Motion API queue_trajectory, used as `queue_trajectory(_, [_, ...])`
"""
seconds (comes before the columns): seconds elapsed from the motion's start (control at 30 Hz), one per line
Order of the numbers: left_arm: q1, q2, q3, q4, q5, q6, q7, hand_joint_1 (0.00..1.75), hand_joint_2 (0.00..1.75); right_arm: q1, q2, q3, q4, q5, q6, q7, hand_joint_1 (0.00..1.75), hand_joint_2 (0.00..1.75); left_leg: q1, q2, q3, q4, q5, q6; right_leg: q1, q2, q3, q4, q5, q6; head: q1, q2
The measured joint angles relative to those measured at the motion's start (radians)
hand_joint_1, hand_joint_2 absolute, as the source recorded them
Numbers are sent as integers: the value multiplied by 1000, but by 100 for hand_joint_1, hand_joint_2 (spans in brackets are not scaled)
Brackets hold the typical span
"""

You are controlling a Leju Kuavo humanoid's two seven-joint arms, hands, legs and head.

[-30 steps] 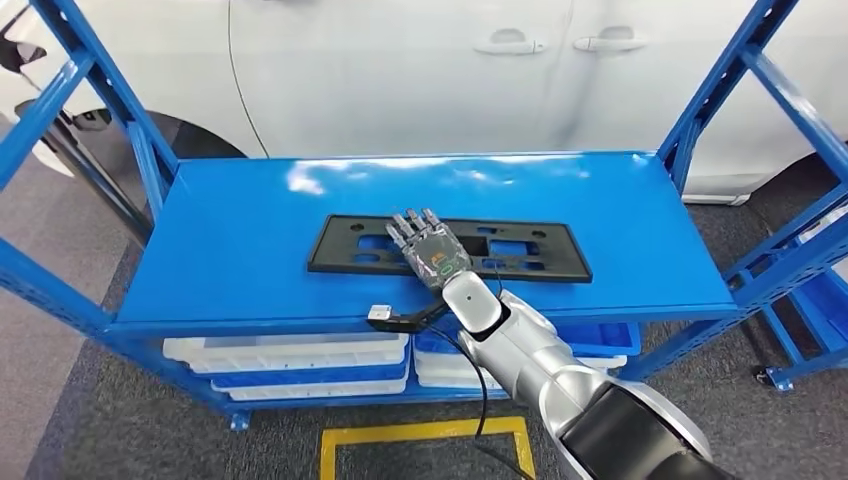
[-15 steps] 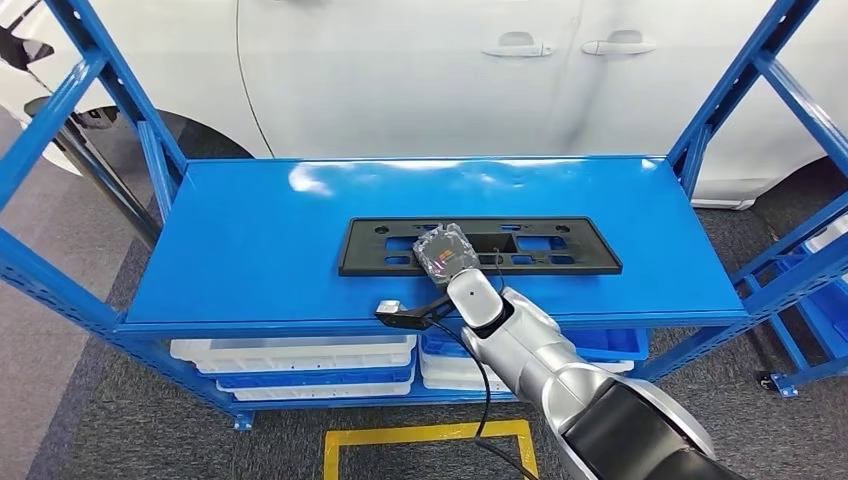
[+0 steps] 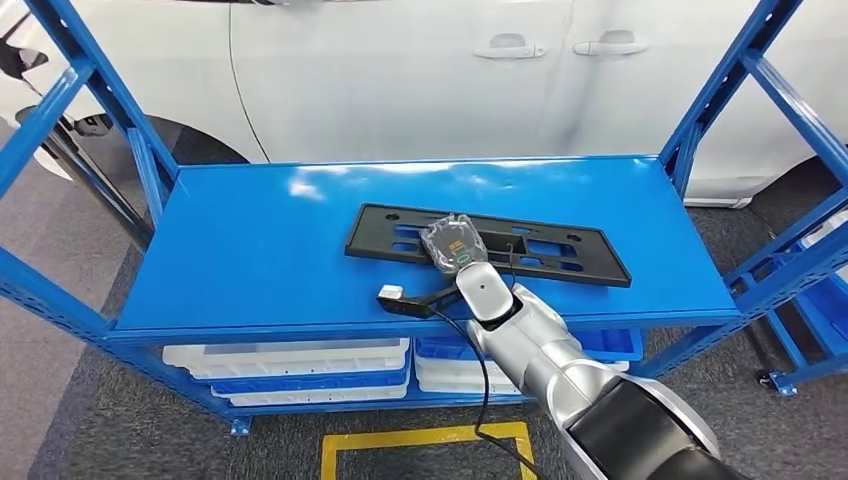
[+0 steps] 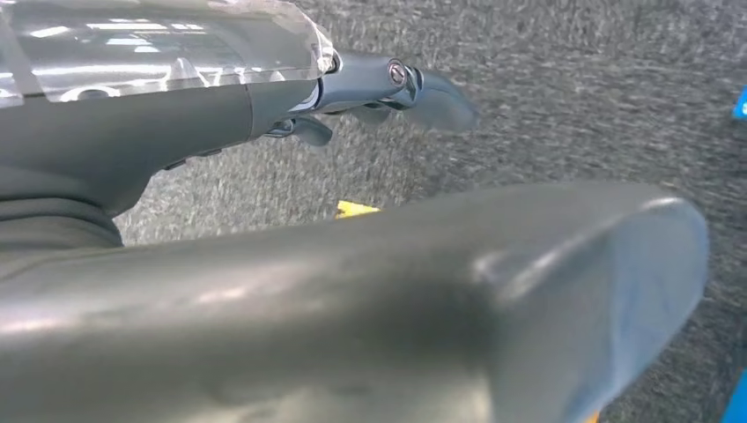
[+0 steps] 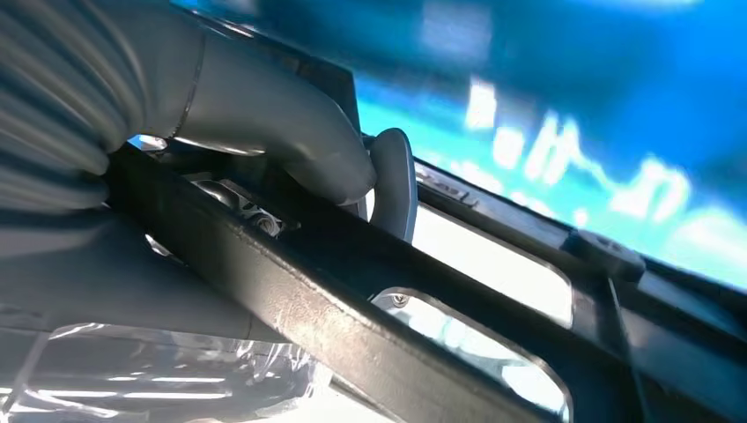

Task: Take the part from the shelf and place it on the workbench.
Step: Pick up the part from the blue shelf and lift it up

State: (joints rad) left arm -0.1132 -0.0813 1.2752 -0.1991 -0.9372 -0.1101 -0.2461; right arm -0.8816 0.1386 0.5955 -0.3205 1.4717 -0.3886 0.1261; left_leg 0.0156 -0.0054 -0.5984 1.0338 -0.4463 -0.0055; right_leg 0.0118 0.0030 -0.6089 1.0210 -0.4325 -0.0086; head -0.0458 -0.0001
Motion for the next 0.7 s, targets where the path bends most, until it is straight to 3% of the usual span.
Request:
queue_trajectory(0.07, [1,0,-5,0,-3,8,-4,0,0,-4,-2,-26,-16,-28,-61,-23,175,175,1,0,-2,-3,4,12,-2,1,-3,2,-1,10,0,0])
queue_trajectory(0.13, [0,-1,-9,0,-4,11,-17,0,0,-6,-9,-55,-48,-66,-141,-63,175,175,4,1,-1,-7,9,23,-6,1,-19,39,-29,22,0,0])
queue_trajectory(0.23, [-1,-1,-15,0,-5,11,-40,0,0,21,-30,-121,-193,-147,-252,-165,175,175,5,0,-3,-8,9,29,-14,1,-106,227,-122,38,0,0])
queue_trajectory(0.27, [0,-1,-16,0,-6,12,-43,0,0,44,-39,-148,-274,-176,-269,-206,175,175,5,0,-2,-8,9,30,-17,0,-131,280,-138,40,0,0])
queue_trajectory(0.3, [0,-1,-18,0,-8,12,-46,0,0,73,-48,-175,-366,-204,-278,-250,175,175,5,-2,-1,-8,7,30,-19,0,-140,296,-133,41,0,0])
queue_trajectory(0.33, [1,-1,-19,0,-10,13,-48,0,0,105,-55,-203,-465,-233,-283,-298,175,175,6,-5,0,-8,6,29,-20,0,-131,272,-110,40,0,0])
queue_trajectory(0.4, [2,-1,-21,0,-13,16,-51,0,0,163,-64,-261,-666,-286,-295,-383,175,175,6,-9,4,-8,2,24,-19,-1,-69,134,-37,31,0,0])
queue_trajectory(0.47, [1,-3,-23,0,-14,18,-51,0,0,198,-68,-309,-831,-314,-306,-424,175,175,3,-11,4,-7,-2,15,-12,-2,-20,21,2,21,0,0])
queue_trajectory(0.53, [2,-3,-25,0,-15,20,-52,0,0,225,-74,-339,-942,-321,-310,-430,175,175,3,-12,5,-10,-3,5,-5,-1,-11,-1,1,12,0,0])
queue_trajectory(0.6, [3,-3,-27,0,-15,20,-52,0,0,250,-79,-361,-1018,-322,-310,-439,175,175,4,-10,5,-5,-13,-5,-10,-1,-5,-10,4,1,0,0])
queue_trajectory(0.63, [2,-3,-28,0,-15,21,-52,0,0,257,-79,-371,-1046,-323,-310,-451,175,175,4,-8,-2,16,-29,-8,-13,-1,-1,-16,6,-6,0,0])
queue_trajectory(0.7, [0,-3,-31,0,-16,22,-53,0,0,271,-73,-390,-1097,-361,-309,-518,175,175,4,-3,-48,121,-87,-12,-15,0,4,-21,7,-15,0,0])
